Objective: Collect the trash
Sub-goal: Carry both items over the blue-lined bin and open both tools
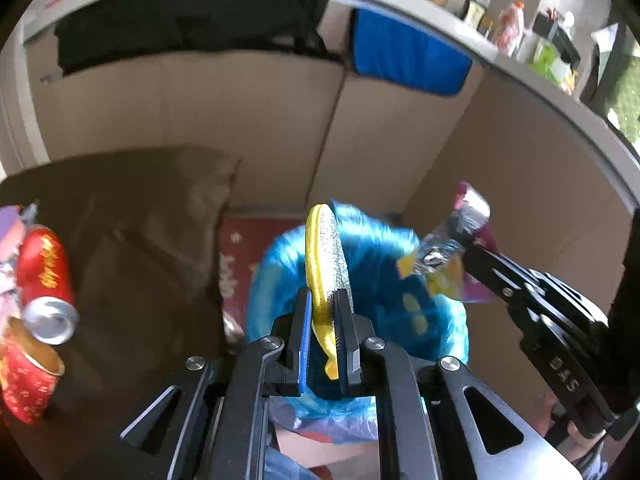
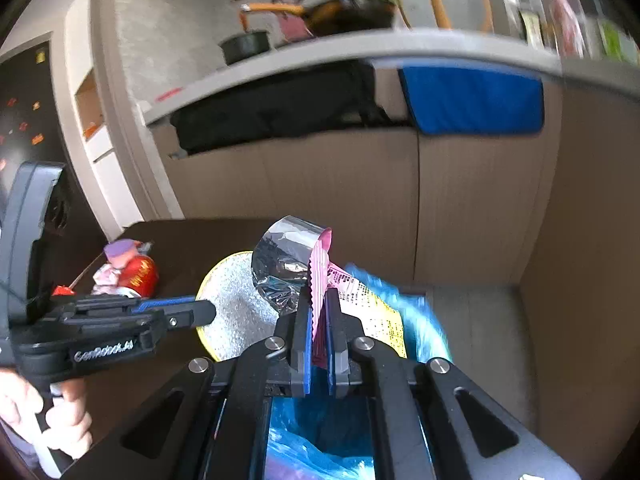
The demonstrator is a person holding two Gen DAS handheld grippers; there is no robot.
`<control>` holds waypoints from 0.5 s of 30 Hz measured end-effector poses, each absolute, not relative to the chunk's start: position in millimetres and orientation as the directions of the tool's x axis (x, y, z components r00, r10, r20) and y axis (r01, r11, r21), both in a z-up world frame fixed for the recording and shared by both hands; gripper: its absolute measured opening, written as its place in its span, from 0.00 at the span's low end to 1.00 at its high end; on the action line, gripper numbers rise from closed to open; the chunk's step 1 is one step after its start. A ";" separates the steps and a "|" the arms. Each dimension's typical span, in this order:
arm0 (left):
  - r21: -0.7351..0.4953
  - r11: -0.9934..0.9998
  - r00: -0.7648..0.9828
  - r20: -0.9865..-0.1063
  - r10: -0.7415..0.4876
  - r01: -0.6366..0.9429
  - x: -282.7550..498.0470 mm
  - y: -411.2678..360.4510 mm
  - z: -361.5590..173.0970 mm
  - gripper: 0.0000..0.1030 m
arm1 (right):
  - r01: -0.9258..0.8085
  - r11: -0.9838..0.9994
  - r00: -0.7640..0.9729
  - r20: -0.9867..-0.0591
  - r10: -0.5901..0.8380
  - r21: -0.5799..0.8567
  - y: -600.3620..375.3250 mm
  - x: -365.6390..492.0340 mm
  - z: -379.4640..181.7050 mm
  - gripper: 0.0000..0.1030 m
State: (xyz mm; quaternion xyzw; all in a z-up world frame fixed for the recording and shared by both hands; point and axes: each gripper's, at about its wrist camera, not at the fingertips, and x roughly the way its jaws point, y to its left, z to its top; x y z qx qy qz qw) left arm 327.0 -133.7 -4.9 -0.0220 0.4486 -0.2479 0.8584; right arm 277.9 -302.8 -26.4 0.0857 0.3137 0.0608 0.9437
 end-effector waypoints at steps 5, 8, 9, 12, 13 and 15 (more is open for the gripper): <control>-0.215 0.885 0.448 -0.798 -0.403 0.413 328.4 -146.1 -36.4 0.11 | -0.022 0.971 0.752 -0.636 0.174 0.240 -310.6 284.8 -62.6 0.05; -0.203 0.891 0.427 -0.820 -0.382 0.406 329.2 -148.4 -54.2 0.11 | -0.006 0.968 0.727 -0.664 0.177 0.251 -310.3 287.2 -79.4 0.05; -0.198 0.893 0.420 -0.827 -0.373 0.404 329.4 -149.4 -59.1 0.11 | -0.001 0.967 0.719 -0.672 0.179 0.256 -310.5 288.8 -83.7 0.05; -0.191 0.899 0.413 -0.837 -0.358 0.393 330.9 -148.2 -68.3 0.11 | 0.015 0.965 0.698 -0.694 0.178 0.262 -310.6 289.8 -94.7 0.06; -0.189 0.901 0.412 -0.839 -0.354 0.390 330.0 -147.0 -71.2 0.11 | 0.021 0.965 0.690 -0.702 0.176 0.263 -310.3 289.8 -98.0 0.07; -0.187 0.903 0.408 -0.843 -0.350 0.388 329.7 -146.4 -75.1 0.11 | 0.039 0.965 0.670 -0.723 0.168 0.260 -309.6 290.5 -103.4 0.08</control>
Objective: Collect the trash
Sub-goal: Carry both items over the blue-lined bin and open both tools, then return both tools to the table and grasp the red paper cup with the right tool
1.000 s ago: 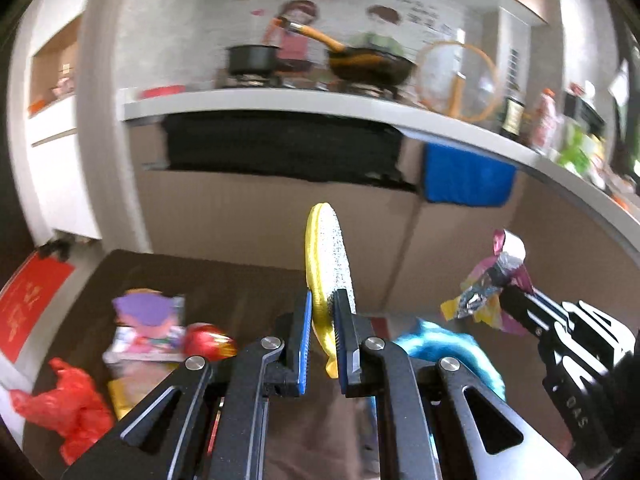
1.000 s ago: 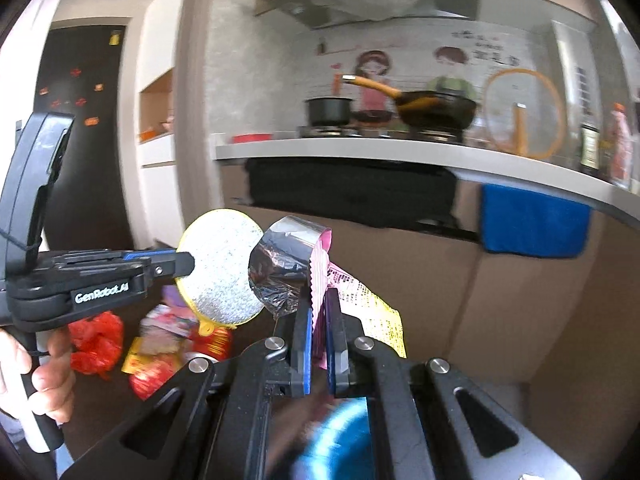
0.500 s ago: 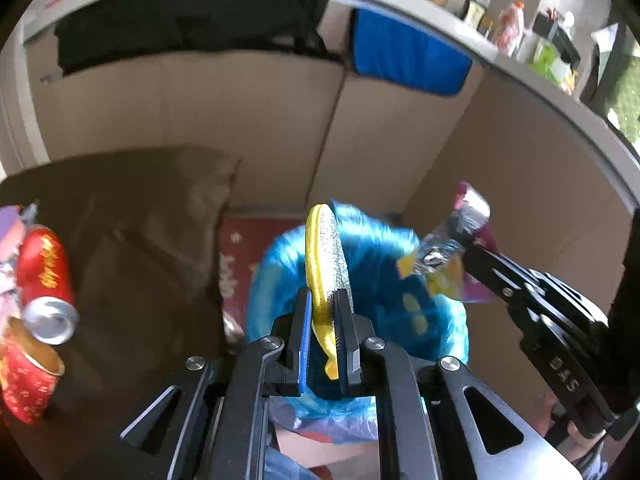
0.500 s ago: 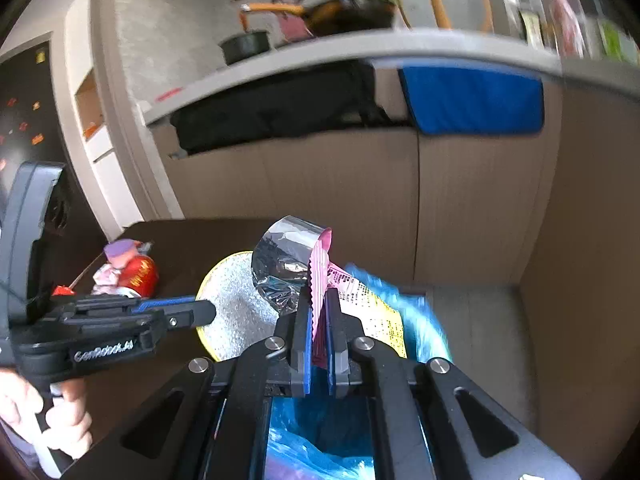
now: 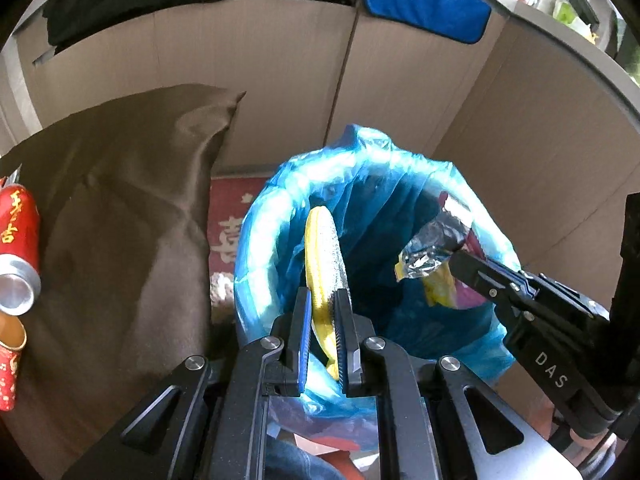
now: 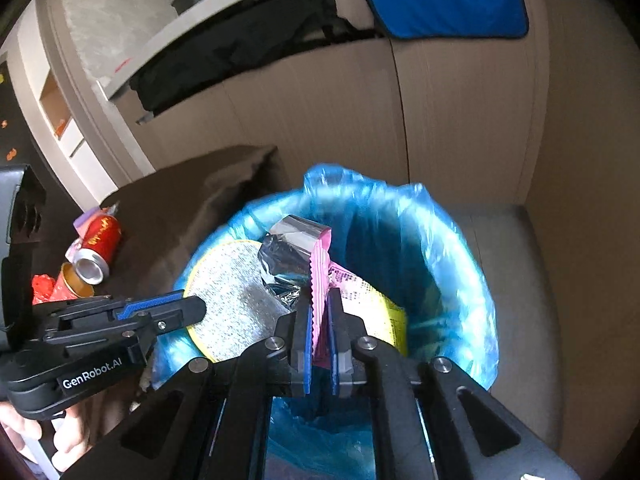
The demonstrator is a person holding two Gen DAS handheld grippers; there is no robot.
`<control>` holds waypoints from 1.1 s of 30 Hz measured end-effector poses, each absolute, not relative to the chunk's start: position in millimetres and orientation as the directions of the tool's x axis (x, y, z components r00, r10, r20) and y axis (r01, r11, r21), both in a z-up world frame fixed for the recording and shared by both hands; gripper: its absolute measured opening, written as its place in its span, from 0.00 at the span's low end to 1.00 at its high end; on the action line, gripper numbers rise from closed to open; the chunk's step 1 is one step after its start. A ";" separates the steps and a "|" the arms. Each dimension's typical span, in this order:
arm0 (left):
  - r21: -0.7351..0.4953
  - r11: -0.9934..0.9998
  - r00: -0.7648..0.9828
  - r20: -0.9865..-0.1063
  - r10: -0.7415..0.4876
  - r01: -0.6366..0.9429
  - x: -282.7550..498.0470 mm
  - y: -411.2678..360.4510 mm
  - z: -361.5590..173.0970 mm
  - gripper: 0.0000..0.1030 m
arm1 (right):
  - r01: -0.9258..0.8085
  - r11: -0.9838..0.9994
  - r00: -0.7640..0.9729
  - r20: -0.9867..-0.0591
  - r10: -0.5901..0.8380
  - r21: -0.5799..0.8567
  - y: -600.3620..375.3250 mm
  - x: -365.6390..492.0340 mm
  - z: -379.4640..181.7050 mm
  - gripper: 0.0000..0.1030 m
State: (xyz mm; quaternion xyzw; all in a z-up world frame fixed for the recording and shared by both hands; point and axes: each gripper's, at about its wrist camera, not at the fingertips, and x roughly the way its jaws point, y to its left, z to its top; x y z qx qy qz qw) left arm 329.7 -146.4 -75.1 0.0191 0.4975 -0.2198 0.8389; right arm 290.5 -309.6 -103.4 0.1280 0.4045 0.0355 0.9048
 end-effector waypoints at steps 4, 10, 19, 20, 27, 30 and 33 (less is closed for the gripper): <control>-0.197 0.892 0.370 -0.857 -0.359 0.408 328.2 -148.0 -83.9 0.13 | 0.056 0.964 0.637 -0.752 0.166 0.260 -308.5 291.5 -113.0 0.08; -0.209 0.889 0.357 -0.859 -0.366 0.407 328.5 -149.8 -86.1 0.30 | 0.070 0.985 0.641 -0.763 0.076 0.157 -301.7 286.2 -113.4 0.10; -0.198 0.885 0.455 -0.798 -0.395 0.421 317.0 -141.9 -61.7 0.46 | 0.036 0.990 0.691 -0.719 0.073 0.135 -299.9 276.6 -93.9 0.17; -0.190 0.888 0.475 -0.788 -0.392 0.418 315.4 -139.3 -57.5 0.47 | 0.033 0.991 0.699 -0.712 0.068 0.128 -297.8 275.5 -90.8 0.17; -0.182 0.904 0.562 -0.730 -0.388 0.388 313.0 -103.5 -32.8 0.51 | -0.014 0.995 0.764 -0.641 0.074 0.098 -279.0 266.5 -58.0 0.20; -0.158 0.916 0.586 -0.725 -0.360 0.368 310.5 -78.6 -24.5 0.51 | -0.055 0.992 0.768 -0.631 0.113 0.112 -263.9 269.8 -48.4 0.22; -0.124 0.938 0.633 -0.708 -0.313 0.324 307.2 -45.8 -18.9 0.51 | -0.117 0.985 0.759 -0.628 0.172 0.128 -238.3 276.4 -44.3 0.22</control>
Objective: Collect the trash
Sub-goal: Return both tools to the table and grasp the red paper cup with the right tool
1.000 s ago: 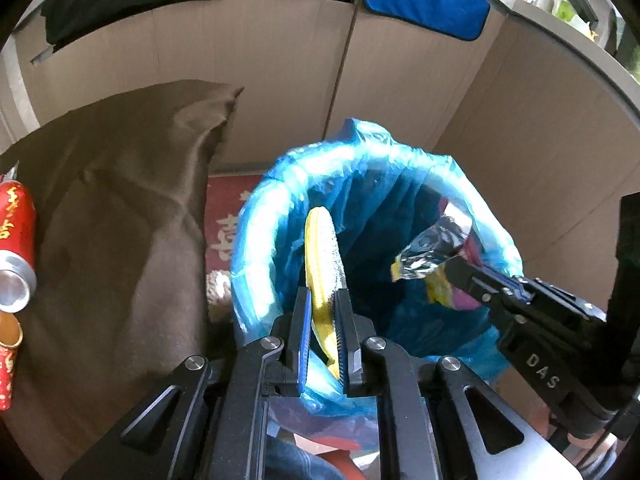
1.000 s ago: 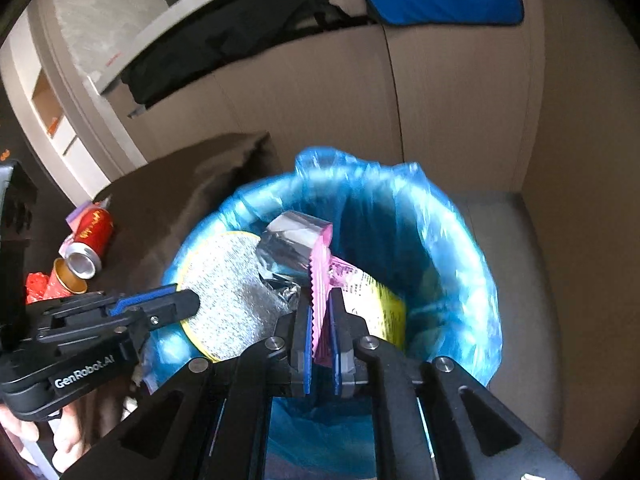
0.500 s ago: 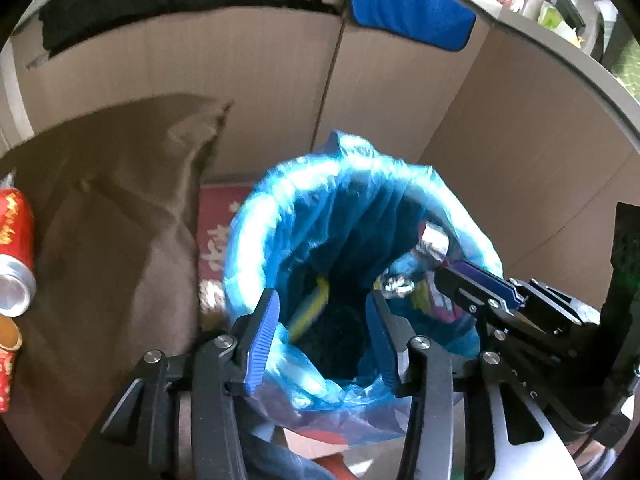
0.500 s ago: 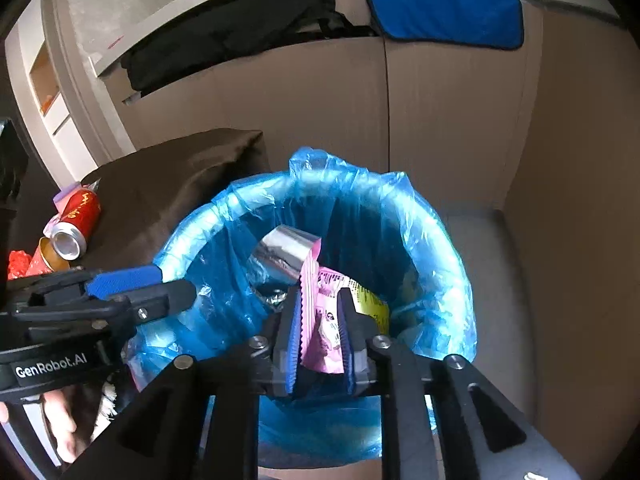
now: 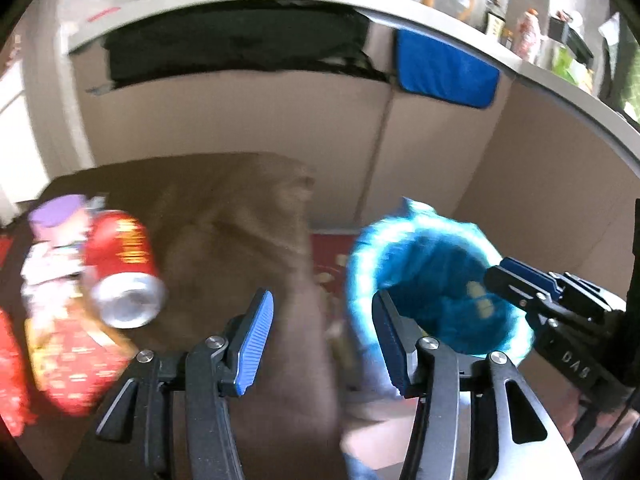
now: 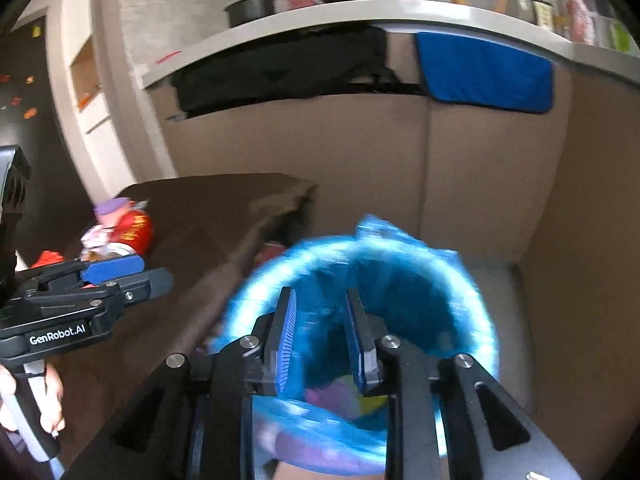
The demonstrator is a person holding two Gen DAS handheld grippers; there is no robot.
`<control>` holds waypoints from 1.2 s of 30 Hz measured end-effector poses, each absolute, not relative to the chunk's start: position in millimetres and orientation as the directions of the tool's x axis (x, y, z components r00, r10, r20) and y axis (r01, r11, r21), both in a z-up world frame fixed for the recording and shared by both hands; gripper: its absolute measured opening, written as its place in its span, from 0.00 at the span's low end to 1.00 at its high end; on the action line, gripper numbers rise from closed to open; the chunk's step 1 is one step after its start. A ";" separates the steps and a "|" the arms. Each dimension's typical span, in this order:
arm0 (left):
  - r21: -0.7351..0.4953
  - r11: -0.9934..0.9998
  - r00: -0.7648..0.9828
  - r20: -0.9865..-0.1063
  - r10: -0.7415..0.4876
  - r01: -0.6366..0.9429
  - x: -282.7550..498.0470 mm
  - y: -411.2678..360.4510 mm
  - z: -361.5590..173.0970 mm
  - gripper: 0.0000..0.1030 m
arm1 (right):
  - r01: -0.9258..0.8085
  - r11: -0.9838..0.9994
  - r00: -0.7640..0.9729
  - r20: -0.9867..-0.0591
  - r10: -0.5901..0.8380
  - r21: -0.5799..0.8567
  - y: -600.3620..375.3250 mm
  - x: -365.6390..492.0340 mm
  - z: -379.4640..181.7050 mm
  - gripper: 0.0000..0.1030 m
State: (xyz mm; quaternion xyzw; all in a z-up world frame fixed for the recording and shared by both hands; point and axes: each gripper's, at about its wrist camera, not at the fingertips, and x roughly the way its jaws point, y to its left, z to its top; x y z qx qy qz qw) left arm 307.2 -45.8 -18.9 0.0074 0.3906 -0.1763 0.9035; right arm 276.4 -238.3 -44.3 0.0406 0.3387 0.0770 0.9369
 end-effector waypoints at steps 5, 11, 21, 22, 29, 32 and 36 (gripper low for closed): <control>-0.102 0.972 0.688 -0.690 -0.224 0.213 294.5 28.0 -11.9 0.51 | -0.275 0.949 0.715 -0.627 0.308 0.153 -178.1 286.7 -43.8 0.22; -0.038 0.997 0.730 -0.679 -0.080 0.074 277.1 108.2 -14.5 0.51 | -0.471 0.864 0.619 -0.633 0.466 0.175 -91.5 303.0 -46.9 0.22; -0.090 0.995 0.698 -0.715 -0.036 -0.041 263.4 185.4 -36.0 0.51 | -0.621 0.763 0.487 -0.674 0.556 0.181 7.8 338.2 -54.4 0.22; -0.093 0.995 0.697 -0.716 -0.036 -0.045 262.1 188.6 -37.2 0.51 | -0.621 0.763 0.483 -0.680 0.551 0.177 12.6 341.8 -56.2 0.22; -0.106 0.992 0.693 -0.721 -0.027 -0.071 253.4 209.9 -38.3 0.51 | -0.598 0.770 0.451 -0.701 0.552 0.222 16.8 359.3 -70.6 0.22; -0.120 0.989 0.695 -0.719 -0.028 -0.084 251.2 217.8 -37.3 0.51 | -0.600 0.753 0.415 -0.698 0.583 0.272 15.3 357.9 -72.0 0.24; -0.128 0.987 0.693 -0.720 -0.028 -0.093 248.2 224.3 -37.9 0.51 | -0.648 0.709 0.367 -0.703 0.609 0.276 18.7 338.5 -70.4 0.24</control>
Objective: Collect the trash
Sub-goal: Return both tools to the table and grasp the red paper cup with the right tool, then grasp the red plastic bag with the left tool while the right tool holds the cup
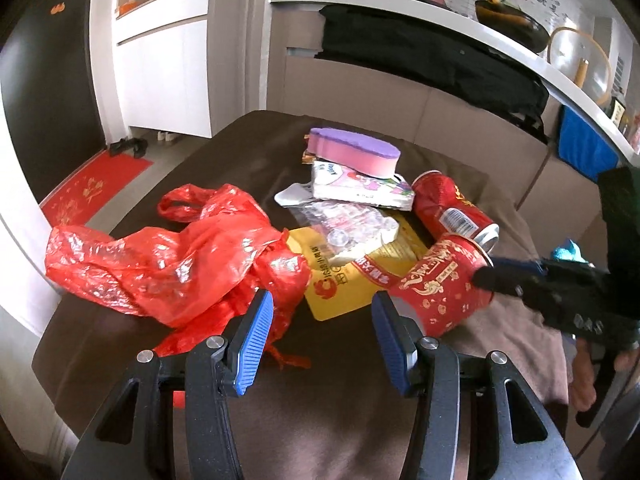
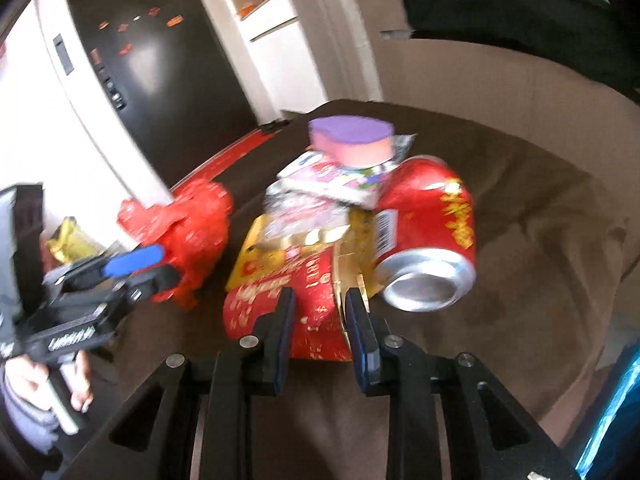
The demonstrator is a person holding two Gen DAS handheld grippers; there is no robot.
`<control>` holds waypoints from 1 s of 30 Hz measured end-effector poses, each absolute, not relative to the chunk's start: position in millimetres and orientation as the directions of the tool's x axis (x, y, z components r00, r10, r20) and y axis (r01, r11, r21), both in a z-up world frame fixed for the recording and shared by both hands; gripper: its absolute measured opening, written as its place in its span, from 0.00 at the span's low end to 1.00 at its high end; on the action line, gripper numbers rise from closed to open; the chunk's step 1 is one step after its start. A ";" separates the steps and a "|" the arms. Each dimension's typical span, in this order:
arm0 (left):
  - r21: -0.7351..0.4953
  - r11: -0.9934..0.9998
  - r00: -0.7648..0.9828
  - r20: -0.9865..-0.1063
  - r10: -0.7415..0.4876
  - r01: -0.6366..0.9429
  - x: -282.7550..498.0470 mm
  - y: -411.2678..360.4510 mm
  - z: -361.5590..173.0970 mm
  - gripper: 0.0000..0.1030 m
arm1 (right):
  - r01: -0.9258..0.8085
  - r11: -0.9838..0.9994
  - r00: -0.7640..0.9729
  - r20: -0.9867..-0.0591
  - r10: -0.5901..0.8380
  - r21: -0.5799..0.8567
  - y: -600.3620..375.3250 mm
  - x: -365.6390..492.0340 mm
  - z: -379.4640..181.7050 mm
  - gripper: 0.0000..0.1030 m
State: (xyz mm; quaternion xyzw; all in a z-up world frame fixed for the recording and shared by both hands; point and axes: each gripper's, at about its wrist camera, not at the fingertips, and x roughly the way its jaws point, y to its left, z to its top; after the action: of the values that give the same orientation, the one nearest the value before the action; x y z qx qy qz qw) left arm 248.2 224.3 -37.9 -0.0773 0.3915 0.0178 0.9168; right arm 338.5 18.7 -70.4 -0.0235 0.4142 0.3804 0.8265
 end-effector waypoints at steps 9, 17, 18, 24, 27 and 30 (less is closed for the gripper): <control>-0.144 0.982 0.701 -0.713 -0.018 -0.122 234.7 233.7 -37.9 0.51 | -0.727 0.632 0.270 -0.734 0.623 0.269 47.5 310.2 -83.2 0.23; -0.124 0.966 0.717 -0.693 0.079 -0.226 216.3 265.6 -29.9 0.51 | -0.702 0.670 0.359 -0.692 0.626 0.241 51.6 303.5 -76.2 0.02; -0.126 0.964 0.716 -0.693 0.085 -0.235 215.5 269.7 -30.1 0.51 | -0.698 0.679 0.378 -0.688 0.620 0.229 48.4 302.2 -72.5 0.02; -0.170 0.947 0.713 -0.697 0.079 -0.272 227.2 288.6 -36.8 0.51 | -0.661 0.717 0.434 -0.667 0.605 0.221 24.5 299.2 -56.6 0.02; -0.178 0.954 0.716 -0.696 0.051 -0.241 236.5 284.6 -38.6 0.51 | -0.649 0.728 0.442 -0.668 0.598 0.223 13.3 298.1 -52.5 0.02; -0.126 0.971 0.709 -0.704 0.056 -0.201 252.6 277.5 -42.0 0.51 | -0.642 0.735 0.443 -0.677 0.588 0.219 8.0 296.9 -53.0 0.02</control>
State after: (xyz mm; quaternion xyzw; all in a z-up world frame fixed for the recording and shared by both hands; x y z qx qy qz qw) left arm 252.5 277.5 -42.0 -0.0970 0.3753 0.0698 0.9192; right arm 296.9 8.0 -53.0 -0.0351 0.3836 0.3624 0.8487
